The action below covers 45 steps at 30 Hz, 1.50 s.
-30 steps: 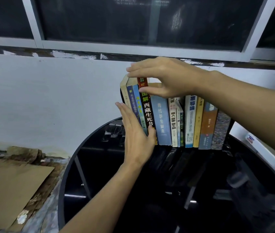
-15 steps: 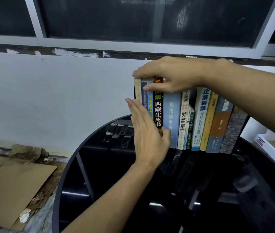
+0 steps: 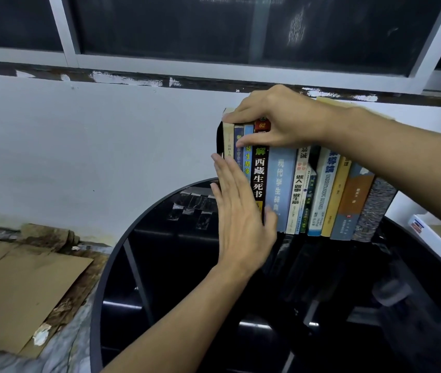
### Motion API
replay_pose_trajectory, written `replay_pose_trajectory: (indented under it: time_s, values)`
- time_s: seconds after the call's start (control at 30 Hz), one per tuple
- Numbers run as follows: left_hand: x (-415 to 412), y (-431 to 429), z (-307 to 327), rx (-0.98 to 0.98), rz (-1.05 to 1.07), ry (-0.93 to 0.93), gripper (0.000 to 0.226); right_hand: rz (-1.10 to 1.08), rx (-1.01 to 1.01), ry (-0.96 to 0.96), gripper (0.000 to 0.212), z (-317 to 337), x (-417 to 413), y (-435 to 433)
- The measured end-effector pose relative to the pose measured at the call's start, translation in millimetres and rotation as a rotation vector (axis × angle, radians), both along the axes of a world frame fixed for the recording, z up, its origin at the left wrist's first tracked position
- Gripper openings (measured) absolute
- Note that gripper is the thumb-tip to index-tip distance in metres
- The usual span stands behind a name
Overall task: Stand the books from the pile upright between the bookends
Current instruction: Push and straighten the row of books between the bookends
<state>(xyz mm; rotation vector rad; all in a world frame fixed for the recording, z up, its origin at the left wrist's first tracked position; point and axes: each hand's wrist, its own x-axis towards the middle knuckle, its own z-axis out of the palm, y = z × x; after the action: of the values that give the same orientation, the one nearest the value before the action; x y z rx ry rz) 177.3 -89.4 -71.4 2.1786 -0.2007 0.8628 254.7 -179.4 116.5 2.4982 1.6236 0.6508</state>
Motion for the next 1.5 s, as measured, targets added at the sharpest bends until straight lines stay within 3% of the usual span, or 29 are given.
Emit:
replay_pose_trajectory:
  time_s: [0.23, 0.6, 0.8, 1.07, 1.5]
  values:
    - [14, -7, -3, -0.031, -0.023, -0.034, 0.097, -0.025, -0.042, -0.005, 0.062, 1, -2, -1]
    - [28, -10, -12, -0.025, 0.019, -0.084, 0.076, -0.082, 0.052, 0.050, 0.055, -3, 7, -4]
    - [26, -8, -10, -0.053, 0.000, -0.092, 0.084, -0.089, 0.055, 0.085, 0.056, -2, 6, -4]
    - [21, -10, -8, -0.084, -0.004, -0.078, 0.093, -0.098, -0.110, 0.078, 0.065, 8, 4, -6]
    - [25, -7, -13, -0.010, 0.030, -0.056, 0.082, -0.103, 0.041, 0.071, 0.055, 3, 8, -8]
